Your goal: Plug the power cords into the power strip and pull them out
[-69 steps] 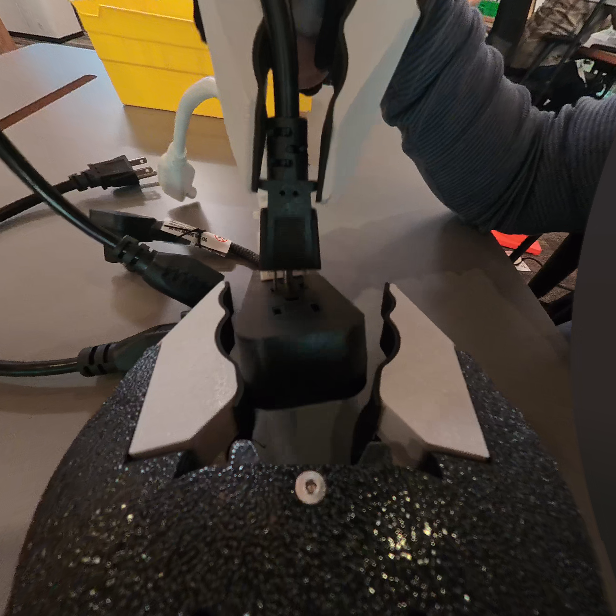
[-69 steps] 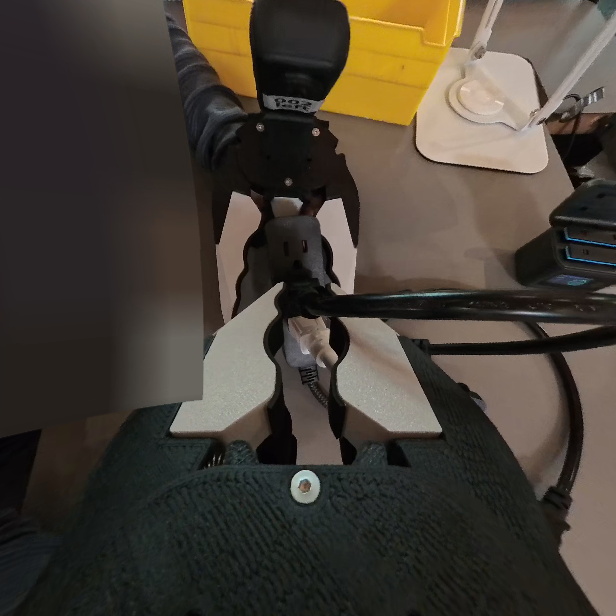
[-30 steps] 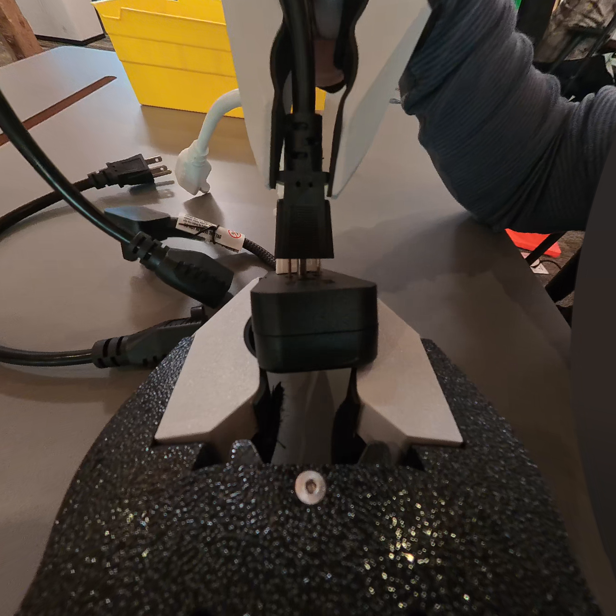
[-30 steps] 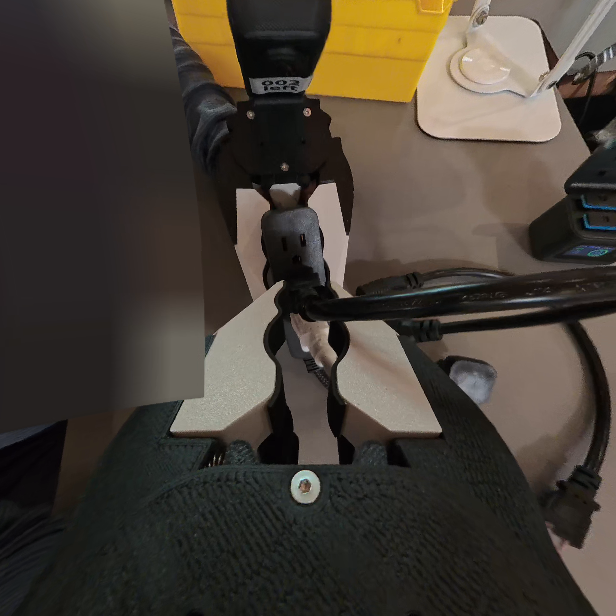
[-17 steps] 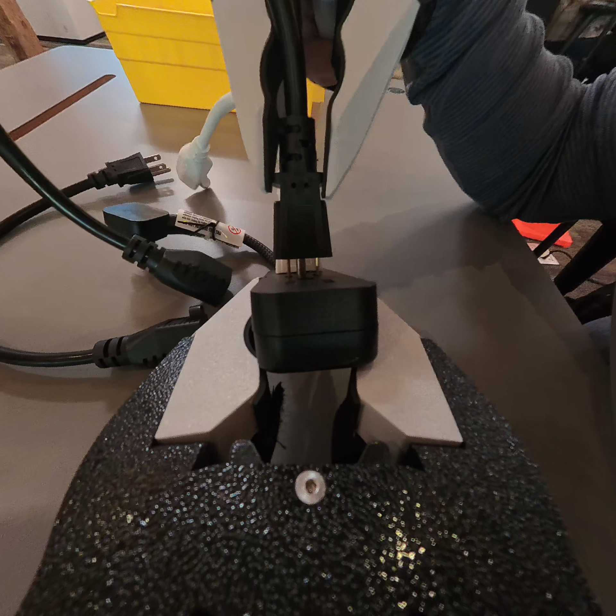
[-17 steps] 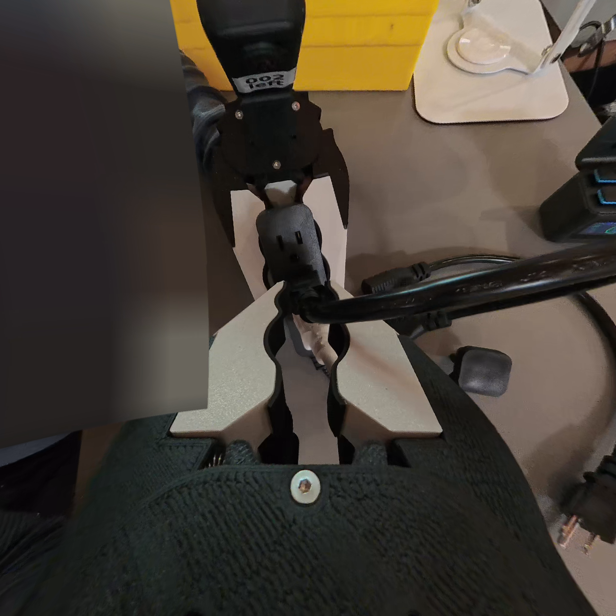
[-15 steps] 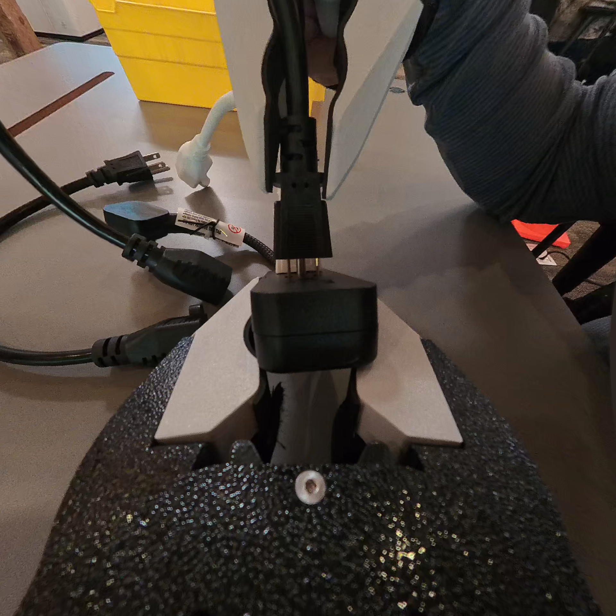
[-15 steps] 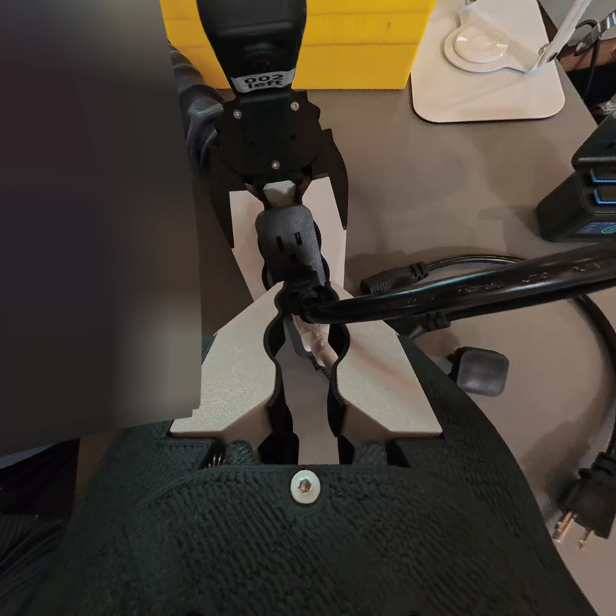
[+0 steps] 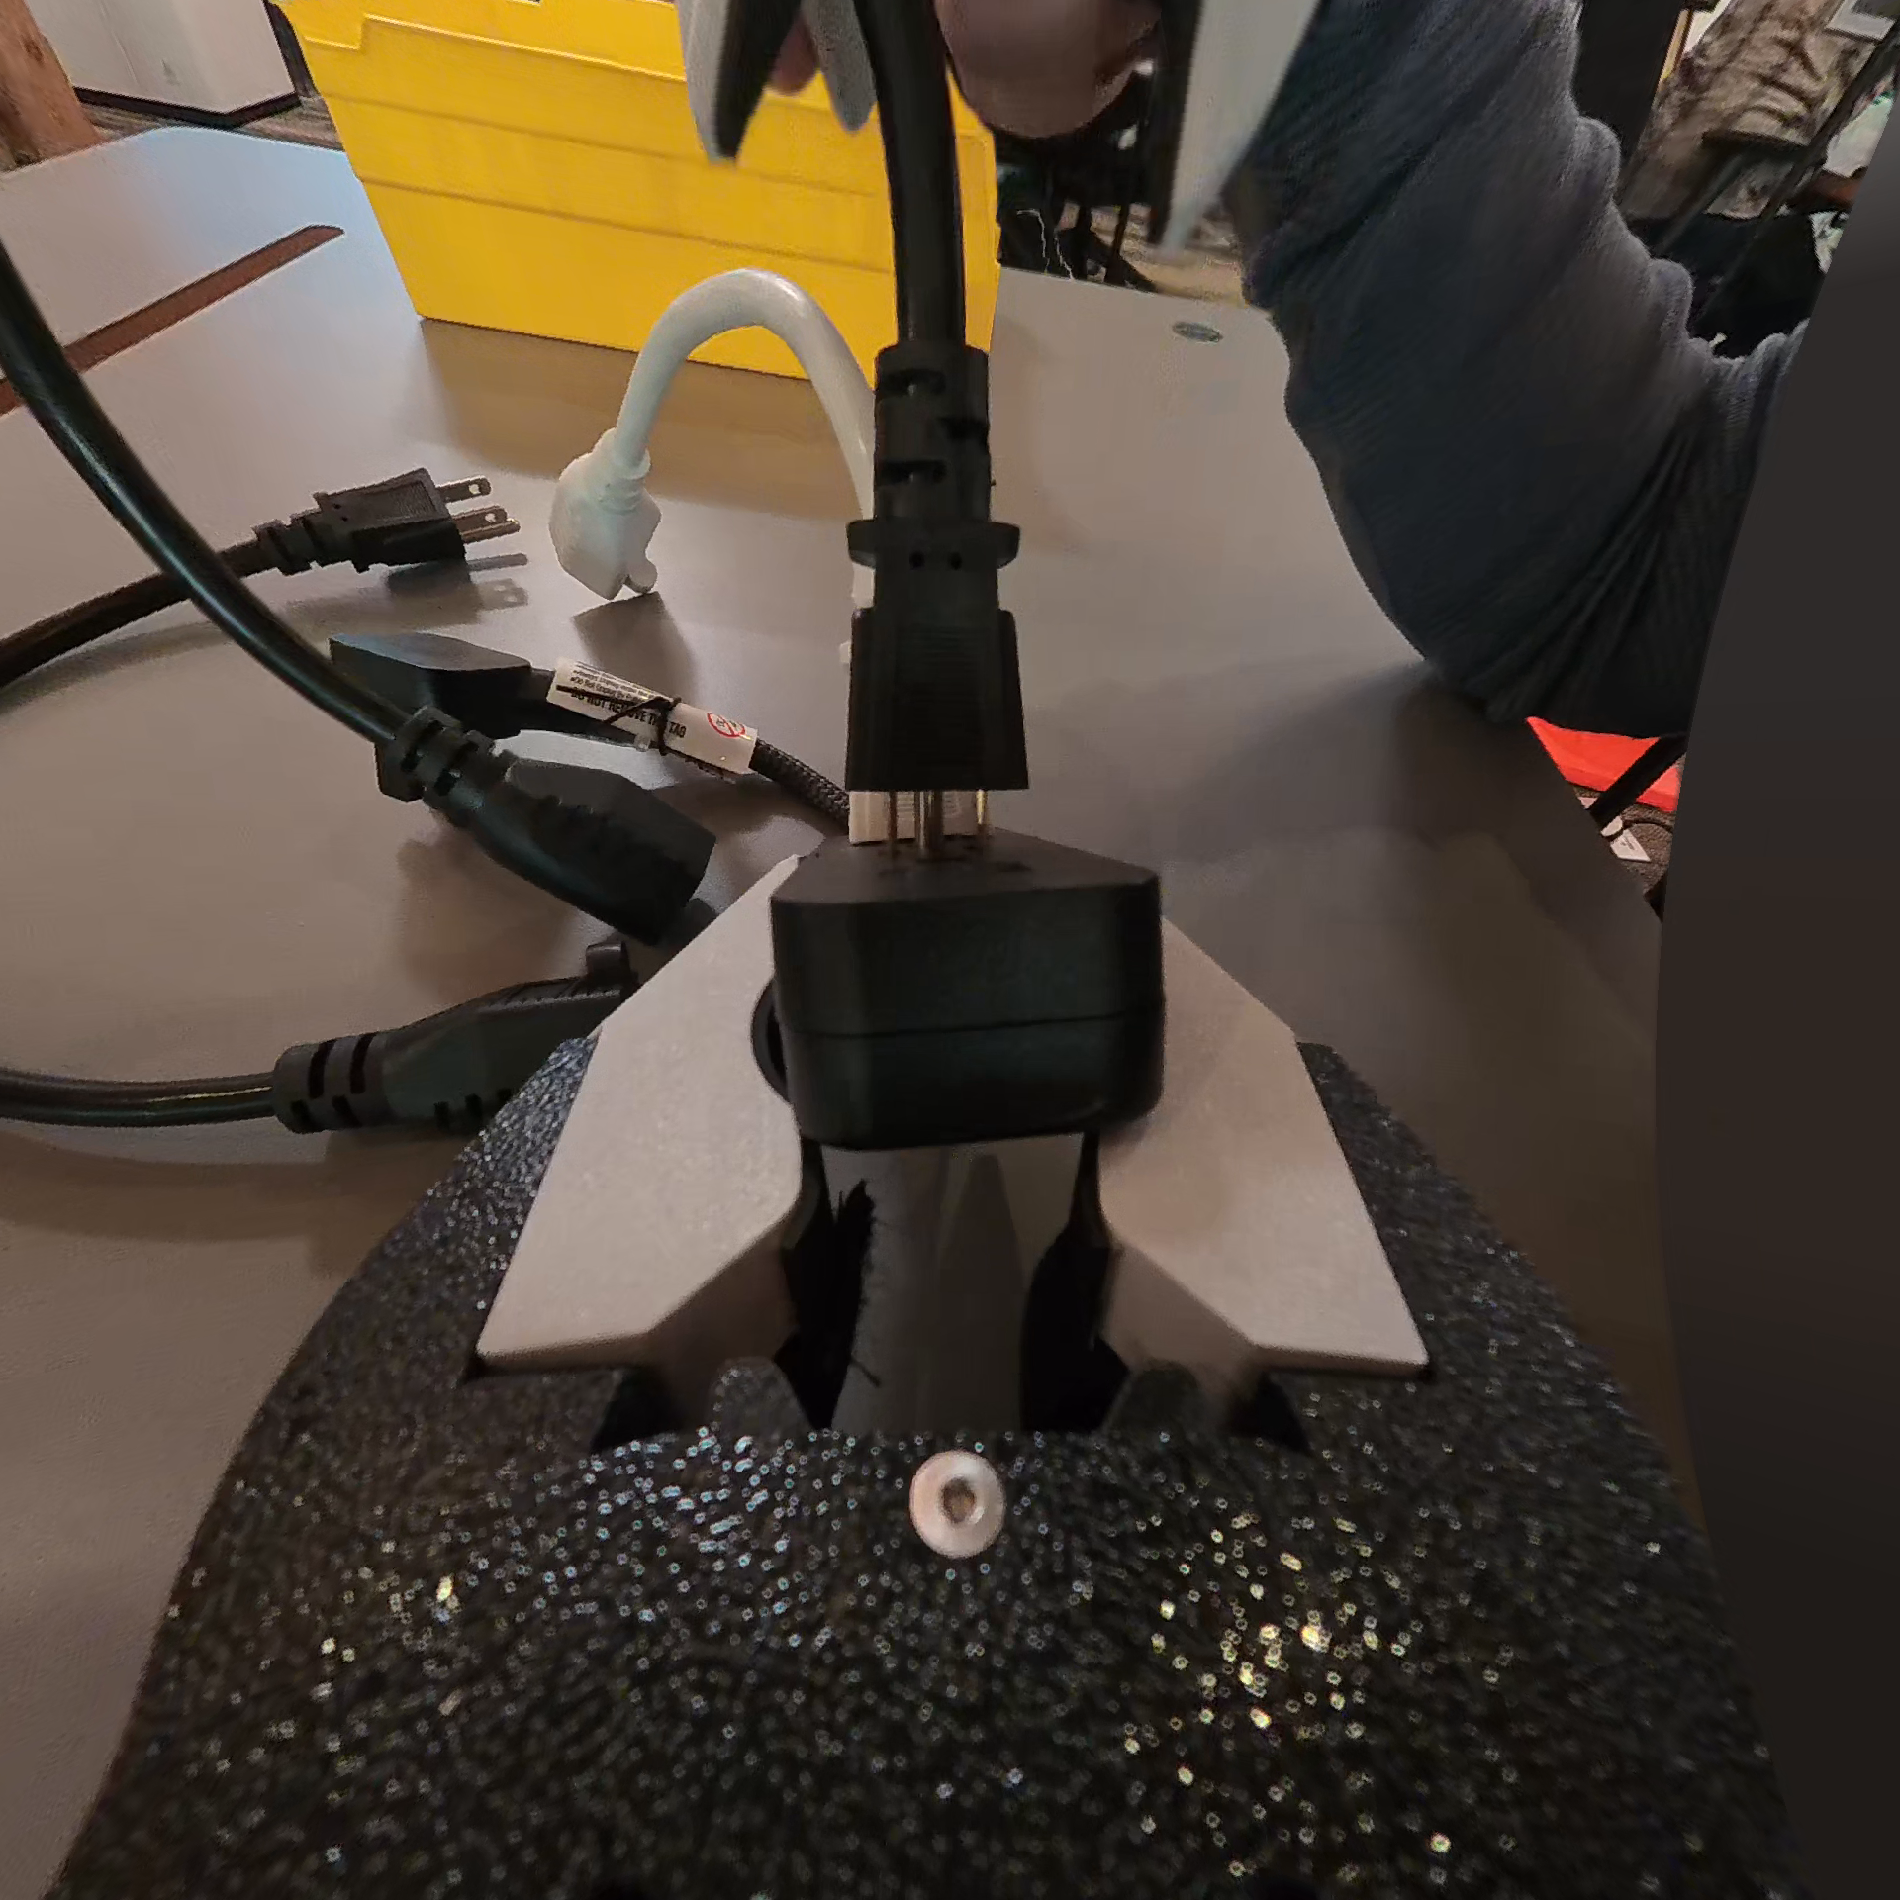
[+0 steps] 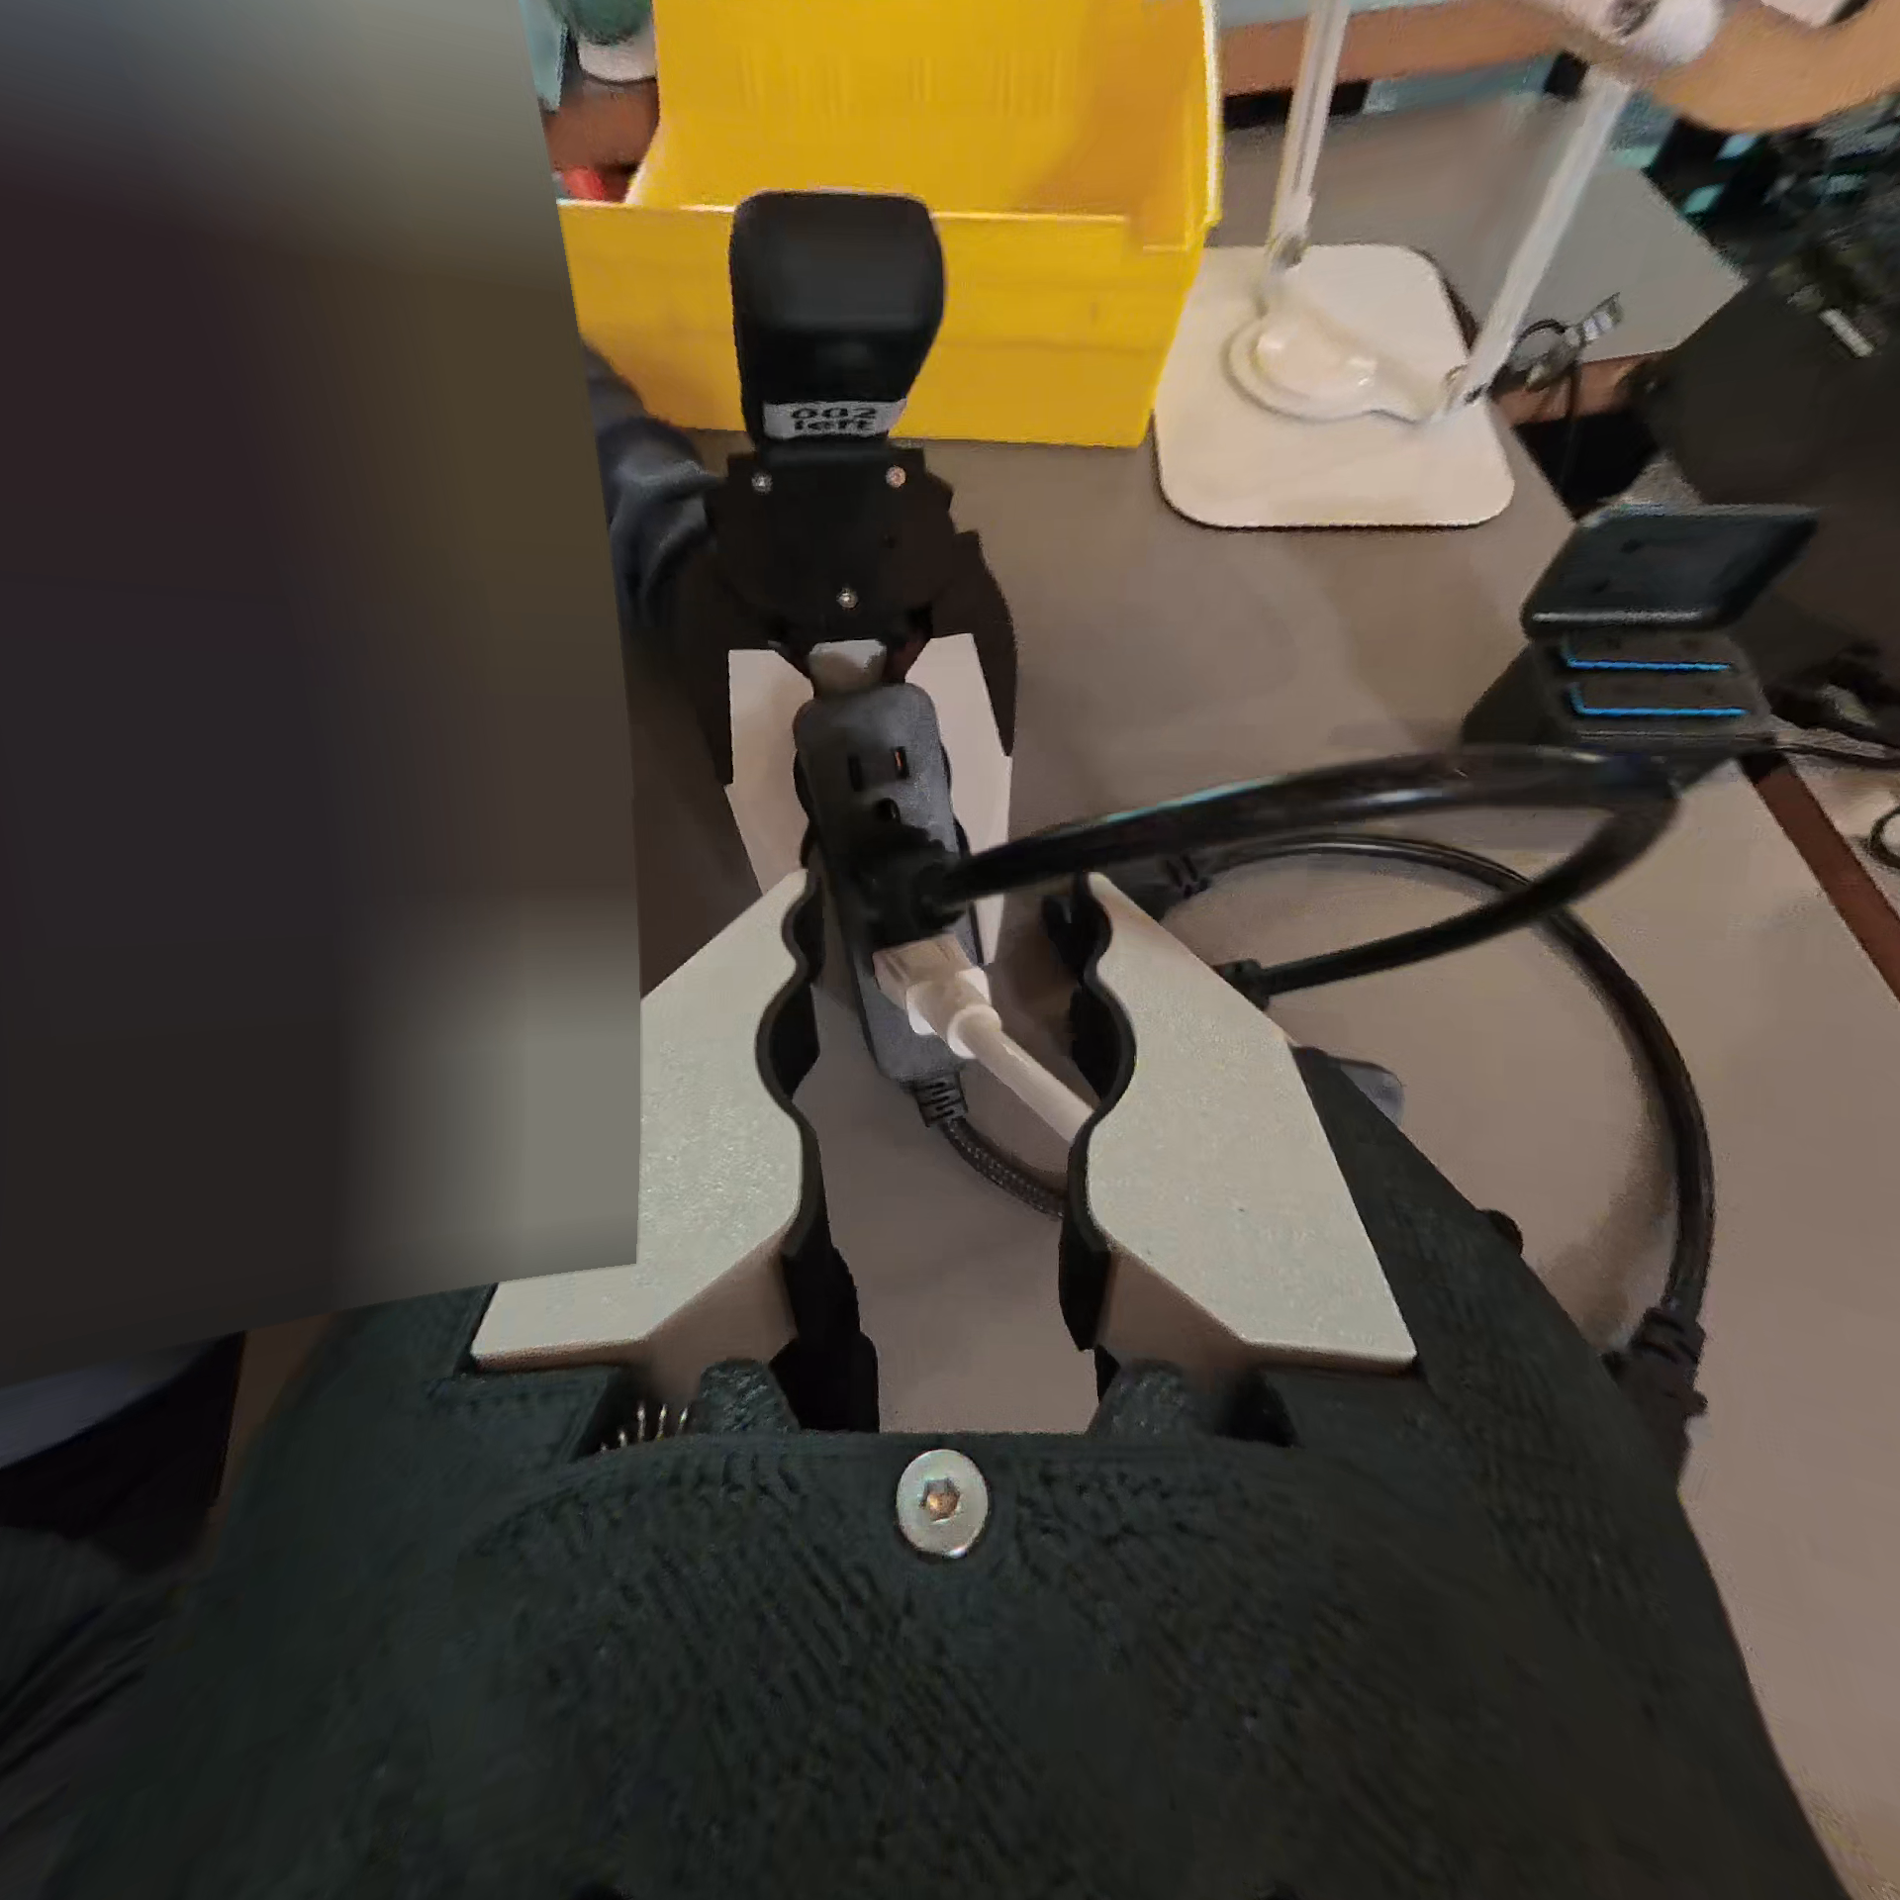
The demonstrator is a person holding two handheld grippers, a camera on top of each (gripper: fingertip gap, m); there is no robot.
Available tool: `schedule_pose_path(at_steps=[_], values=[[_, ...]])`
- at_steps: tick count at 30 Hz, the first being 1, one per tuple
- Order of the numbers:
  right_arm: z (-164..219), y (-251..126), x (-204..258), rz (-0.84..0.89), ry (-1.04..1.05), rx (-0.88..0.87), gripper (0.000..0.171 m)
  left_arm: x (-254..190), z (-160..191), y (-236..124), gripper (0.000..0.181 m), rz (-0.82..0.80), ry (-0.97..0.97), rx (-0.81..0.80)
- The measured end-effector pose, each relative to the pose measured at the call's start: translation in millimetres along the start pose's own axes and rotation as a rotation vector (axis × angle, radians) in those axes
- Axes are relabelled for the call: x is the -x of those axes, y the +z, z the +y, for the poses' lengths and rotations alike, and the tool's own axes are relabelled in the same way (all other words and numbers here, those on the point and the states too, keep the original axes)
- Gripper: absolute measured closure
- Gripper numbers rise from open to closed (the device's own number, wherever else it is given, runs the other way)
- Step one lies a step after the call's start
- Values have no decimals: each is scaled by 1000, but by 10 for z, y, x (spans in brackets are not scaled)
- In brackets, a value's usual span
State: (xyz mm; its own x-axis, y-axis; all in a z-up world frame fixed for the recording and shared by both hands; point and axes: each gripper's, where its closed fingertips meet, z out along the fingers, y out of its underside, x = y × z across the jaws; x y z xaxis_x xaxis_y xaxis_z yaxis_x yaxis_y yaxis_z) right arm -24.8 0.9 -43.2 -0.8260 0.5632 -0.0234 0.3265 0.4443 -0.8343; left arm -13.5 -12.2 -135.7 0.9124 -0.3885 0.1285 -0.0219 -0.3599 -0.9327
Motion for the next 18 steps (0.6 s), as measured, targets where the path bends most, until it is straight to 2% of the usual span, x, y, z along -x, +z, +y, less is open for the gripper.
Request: schedule_pose_path(at_steps=[7, 12, 18], values=[[7, -308, -198, 160, 14, -20, 126, 22, -22, -18, 131, 13, -38, -18], [-63, -706, -393, 451, -112, -18, 125, 59, -48, -43, 131, 36, -102, -42], [-468, -1235, -410, 866, -429, -52, 131, 65, -52, -46, 132, 39, -112, -46]])
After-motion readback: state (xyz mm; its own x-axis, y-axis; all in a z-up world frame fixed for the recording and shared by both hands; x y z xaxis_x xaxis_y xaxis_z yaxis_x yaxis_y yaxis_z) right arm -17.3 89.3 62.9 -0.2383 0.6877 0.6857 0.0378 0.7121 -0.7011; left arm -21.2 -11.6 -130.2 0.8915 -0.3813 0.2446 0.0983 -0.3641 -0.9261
